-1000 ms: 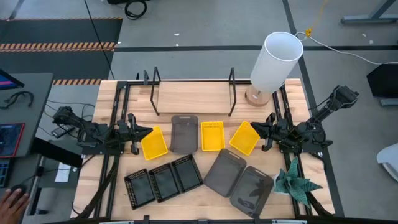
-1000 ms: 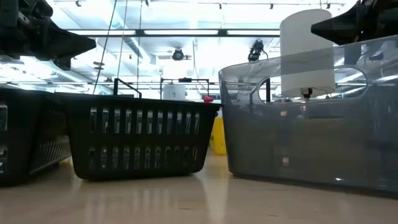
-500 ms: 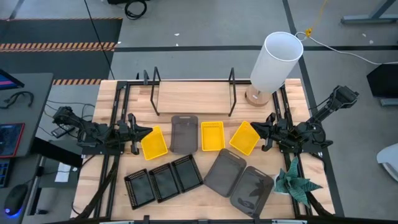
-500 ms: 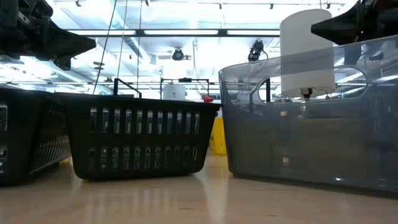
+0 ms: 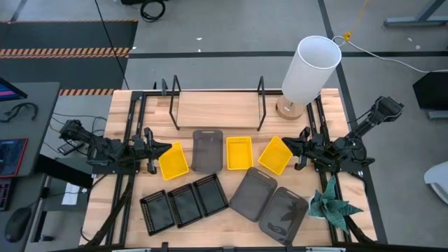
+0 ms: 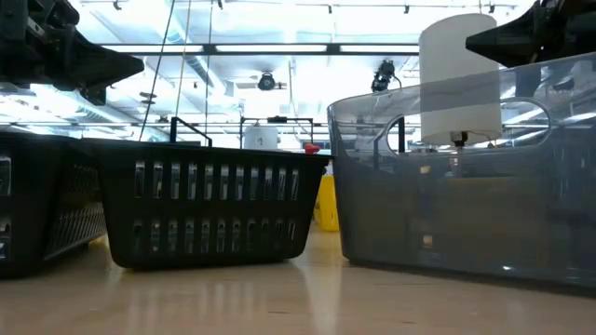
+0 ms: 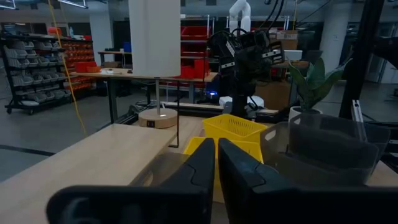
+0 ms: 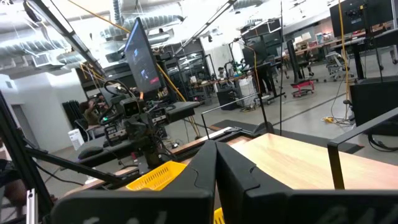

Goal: Stack baskets on shelf by color

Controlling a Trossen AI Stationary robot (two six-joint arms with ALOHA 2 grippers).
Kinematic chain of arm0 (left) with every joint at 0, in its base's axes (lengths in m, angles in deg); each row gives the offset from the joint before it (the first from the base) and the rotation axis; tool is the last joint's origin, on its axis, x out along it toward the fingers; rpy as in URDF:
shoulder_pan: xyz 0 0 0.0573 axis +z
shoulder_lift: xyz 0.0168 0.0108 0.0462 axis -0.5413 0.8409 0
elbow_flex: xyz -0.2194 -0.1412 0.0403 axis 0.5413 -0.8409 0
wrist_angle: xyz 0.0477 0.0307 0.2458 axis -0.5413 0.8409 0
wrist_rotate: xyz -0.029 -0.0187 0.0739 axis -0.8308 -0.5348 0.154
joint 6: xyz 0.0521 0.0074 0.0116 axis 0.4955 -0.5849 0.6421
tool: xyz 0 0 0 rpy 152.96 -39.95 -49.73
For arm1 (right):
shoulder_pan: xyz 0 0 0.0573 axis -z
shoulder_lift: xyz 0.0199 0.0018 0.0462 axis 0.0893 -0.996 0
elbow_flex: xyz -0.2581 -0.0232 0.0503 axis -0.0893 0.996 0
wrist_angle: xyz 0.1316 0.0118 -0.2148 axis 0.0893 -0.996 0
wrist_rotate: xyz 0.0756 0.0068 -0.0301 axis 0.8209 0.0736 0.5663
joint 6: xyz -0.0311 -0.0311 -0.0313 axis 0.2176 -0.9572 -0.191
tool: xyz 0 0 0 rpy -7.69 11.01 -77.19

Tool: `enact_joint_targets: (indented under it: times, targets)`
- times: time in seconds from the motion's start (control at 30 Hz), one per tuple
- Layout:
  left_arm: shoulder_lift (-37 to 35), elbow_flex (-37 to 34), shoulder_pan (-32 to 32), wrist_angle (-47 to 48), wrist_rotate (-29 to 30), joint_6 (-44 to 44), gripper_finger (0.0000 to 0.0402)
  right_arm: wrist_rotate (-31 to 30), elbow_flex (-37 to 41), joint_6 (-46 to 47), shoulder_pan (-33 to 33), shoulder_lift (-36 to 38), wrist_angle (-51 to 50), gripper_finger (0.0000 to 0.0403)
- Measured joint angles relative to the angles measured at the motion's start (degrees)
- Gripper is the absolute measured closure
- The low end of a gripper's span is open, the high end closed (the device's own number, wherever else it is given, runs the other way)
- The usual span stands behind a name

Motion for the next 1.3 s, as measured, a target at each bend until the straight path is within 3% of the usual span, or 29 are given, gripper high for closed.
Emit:
enact_joint_targets:
  times: [1.3]
  targets:
    - [0.0,0.0,0.0,0.0,0.0,0.0,0.0376,0.0,0.0,0.0,0.0,0.0,0.0,0.0389]
